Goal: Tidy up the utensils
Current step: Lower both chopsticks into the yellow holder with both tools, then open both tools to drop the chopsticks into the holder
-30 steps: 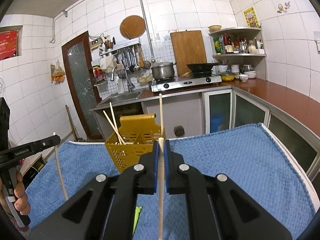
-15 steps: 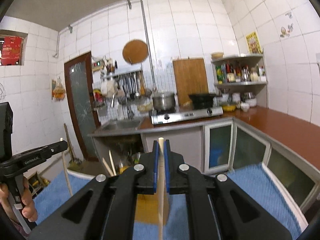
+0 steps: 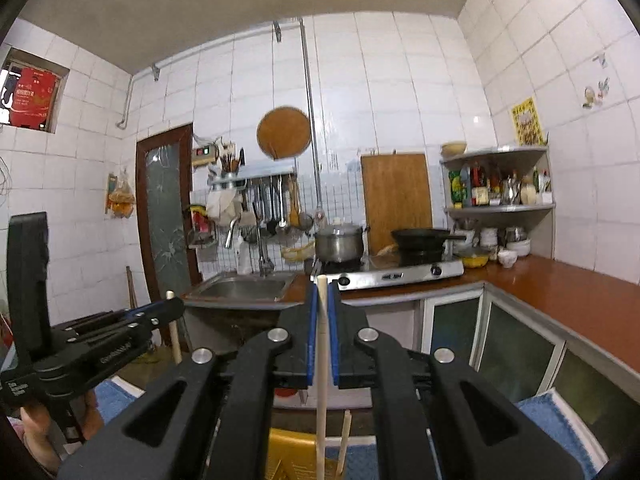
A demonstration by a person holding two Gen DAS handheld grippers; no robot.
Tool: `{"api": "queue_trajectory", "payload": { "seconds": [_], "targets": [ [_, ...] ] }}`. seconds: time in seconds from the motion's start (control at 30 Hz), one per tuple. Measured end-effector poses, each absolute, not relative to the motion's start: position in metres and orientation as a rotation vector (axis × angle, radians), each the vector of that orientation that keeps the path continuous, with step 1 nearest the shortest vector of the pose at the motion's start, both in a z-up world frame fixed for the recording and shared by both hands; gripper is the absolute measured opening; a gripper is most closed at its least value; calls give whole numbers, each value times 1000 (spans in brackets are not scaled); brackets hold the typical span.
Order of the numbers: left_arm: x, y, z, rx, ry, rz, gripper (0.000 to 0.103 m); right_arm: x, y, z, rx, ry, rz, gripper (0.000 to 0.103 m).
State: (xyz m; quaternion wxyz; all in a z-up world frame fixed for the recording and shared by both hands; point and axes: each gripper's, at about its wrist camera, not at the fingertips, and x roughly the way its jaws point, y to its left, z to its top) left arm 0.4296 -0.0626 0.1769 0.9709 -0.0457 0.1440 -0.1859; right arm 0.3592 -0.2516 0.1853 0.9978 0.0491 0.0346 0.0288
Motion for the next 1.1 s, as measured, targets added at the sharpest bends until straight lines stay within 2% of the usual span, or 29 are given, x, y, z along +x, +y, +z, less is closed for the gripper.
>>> {"api": "queue_trajectory", "payload": {
  "seconds": [0.27, 0.43, 0.6, 0.63, 0.67, 0.7, 0.73, 0.77, 0.83, 0.9, 0.97, 1.0, 1.1],
  "targets": [
    [434, -63, 106, -77, 400, -360, 4, 374, -253, 122, 94, 182, 56, 6],
    [425, -58, 94, -84, 421, -341, 5, 380, -257, 88, 104, 254, 56, 6],
    [416, -51, 93, -89, 445, -317, 5, 379, -259, 76, 116, 301, 58, 7],
    [412, -49, 96, -83, 442, -313, 9, 376, -260, 78, 117, 306, 57, 9],
    [408, -48, 100, -78, 443, -310, 23, 374, -260, 80, 121, 310, 58, 26],
    [402, -45, 105, -77, 448, -304, 33, 368, -263, 84, 135, 310, 60, 54],
    [399, -42, 109, -79, 456, -291, 54, 365, -265, 87, 145, 300, 58, 62],
    [394, -37, 113, -85, 461, -276, 64, 358, -266, 91, 148, 290, 52, 62],
    [383, -29, 119, -98, 476, -273, 65, 348, -265, 97, 143, 302, 44, 62],
    [374, -23, 119, -90, 516, -258, 71, 338, -264, 99, 138, 318, 37, 62],
    [361, -14, 116, -93, 546, -247, 83, 323, -262, 99, 122, 339, 22, 64],
    [356, -11, 114, -94, 549, -246, 86, 319, -261, 98, 118, 346, 18, 68],
    [334, -2, 104, -78, 557, -219, 94, 300, -257, 91, 104, 381, 5, 69]
  ]
}}
